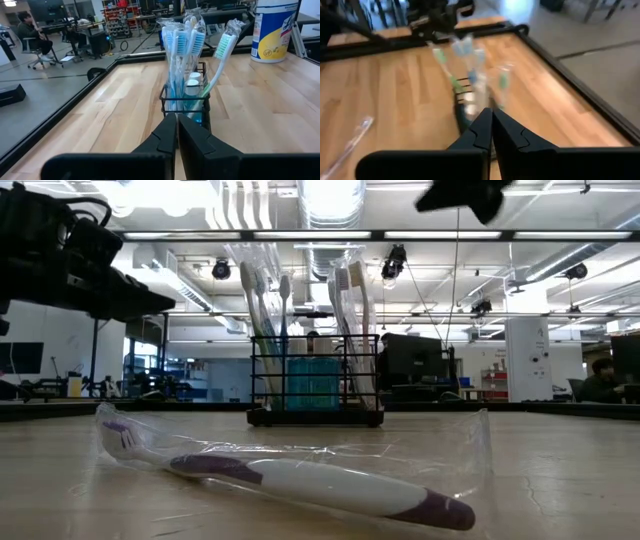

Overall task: Pick & Place toothbrushing station
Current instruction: Put the violet toothbrush into the black wire organizer

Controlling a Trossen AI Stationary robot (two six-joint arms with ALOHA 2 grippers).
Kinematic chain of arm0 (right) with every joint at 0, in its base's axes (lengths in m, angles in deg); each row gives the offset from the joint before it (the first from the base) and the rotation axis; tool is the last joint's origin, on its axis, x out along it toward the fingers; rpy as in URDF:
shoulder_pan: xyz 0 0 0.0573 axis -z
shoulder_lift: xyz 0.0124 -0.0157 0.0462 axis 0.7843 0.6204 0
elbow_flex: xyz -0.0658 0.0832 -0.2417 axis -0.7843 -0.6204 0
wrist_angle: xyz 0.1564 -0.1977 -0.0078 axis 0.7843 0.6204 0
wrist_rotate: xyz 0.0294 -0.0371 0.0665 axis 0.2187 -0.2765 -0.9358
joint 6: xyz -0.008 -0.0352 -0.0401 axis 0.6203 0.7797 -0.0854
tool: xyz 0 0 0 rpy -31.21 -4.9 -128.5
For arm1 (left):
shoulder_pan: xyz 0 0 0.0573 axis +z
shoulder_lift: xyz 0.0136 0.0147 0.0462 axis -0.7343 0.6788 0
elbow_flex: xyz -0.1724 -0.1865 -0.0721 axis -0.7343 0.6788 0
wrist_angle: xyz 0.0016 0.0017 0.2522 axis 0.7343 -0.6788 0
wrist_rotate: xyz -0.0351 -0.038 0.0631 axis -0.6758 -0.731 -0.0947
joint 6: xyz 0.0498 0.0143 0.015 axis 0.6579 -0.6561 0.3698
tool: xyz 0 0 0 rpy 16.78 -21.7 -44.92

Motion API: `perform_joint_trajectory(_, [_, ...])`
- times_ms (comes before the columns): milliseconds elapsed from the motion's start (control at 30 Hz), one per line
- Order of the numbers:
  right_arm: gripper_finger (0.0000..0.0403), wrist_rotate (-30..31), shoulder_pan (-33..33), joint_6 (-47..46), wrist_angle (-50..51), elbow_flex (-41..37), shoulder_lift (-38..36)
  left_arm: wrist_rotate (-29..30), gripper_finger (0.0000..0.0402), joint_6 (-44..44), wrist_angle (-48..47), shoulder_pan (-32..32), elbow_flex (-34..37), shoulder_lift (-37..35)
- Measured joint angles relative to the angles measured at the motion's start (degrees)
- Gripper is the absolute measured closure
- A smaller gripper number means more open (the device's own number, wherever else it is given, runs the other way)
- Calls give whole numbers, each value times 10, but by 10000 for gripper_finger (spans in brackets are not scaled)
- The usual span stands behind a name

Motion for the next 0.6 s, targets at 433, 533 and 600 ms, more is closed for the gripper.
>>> perform_joint_trajectory(433, [394, -190, -40, -67, 246, 451, 434, 0, 382, 0, 4, 0, -6, 0])
perform_joint_trajectory(533, [394, -225, -39, -110, 329, 540, 519, 0, 381, 0, 4, 0, -6, 0])
perform_joint_trajectory(600, [388, -249, -39, -123, 390, 594, 574, 0, 381, -1, 4, 0, -6, 0])
